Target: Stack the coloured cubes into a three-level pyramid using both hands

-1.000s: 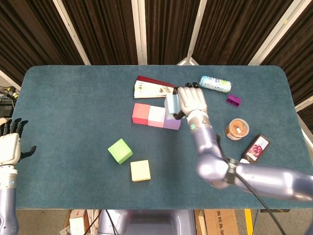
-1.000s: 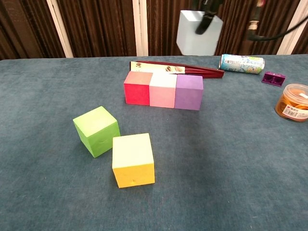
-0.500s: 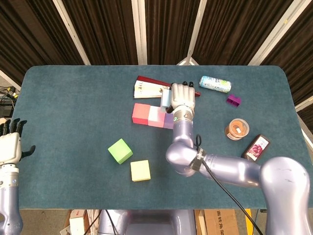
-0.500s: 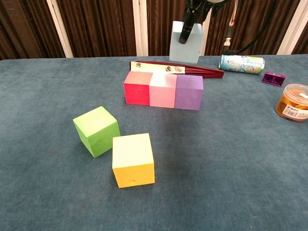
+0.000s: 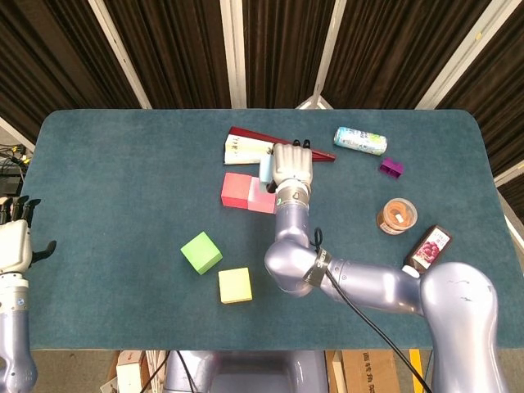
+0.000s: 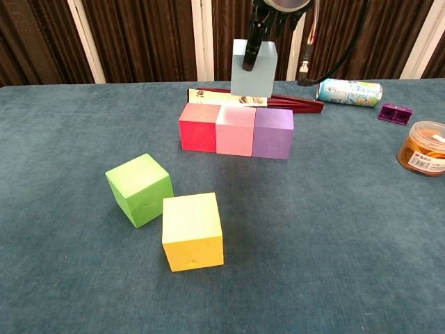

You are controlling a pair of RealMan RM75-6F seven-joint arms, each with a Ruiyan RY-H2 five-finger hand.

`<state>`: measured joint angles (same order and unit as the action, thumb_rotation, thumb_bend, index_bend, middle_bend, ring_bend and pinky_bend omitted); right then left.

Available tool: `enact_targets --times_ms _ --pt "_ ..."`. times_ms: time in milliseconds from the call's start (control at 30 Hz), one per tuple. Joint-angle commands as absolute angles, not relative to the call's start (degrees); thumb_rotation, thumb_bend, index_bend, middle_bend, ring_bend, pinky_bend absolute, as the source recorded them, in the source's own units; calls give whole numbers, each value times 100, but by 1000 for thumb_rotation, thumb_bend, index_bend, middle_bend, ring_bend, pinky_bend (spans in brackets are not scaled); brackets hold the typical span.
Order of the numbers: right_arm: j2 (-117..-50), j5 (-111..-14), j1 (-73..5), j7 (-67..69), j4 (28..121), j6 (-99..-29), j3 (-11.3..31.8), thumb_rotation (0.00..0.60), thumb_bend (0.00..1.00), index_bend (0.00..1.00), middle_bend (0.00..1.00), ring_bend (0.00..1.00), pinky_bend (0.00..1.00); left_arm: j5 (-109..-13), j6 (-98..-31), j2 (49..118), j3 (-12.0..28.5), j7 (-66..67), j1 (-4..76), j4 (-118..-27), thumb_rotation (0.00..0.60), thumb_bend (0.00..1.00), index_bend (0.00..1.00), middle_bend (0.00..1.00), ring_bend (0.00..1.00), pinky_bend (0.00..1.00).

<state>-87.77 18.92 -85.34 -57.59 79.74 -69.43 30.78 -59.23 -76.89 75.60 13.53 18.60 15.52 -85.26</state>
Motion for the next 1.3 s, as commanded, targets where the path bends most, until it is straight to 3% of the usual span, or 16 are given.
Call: enact_targets --times_ms 33,1300 --pt "-8816 1792 -8433 -5802 8036 -6936 3080 600 274 365 321 128 0 -5936 -7711 7554 1350 1848 1544 -8538 600 310 175 68 0 0" --pt "-9565 1442 -8100 -6263 7312 -6779 3427 600 274 365 321 129 0 -5942 -7779 7563 1359 1805 1540 -8531 600 311 180 68 0 0"
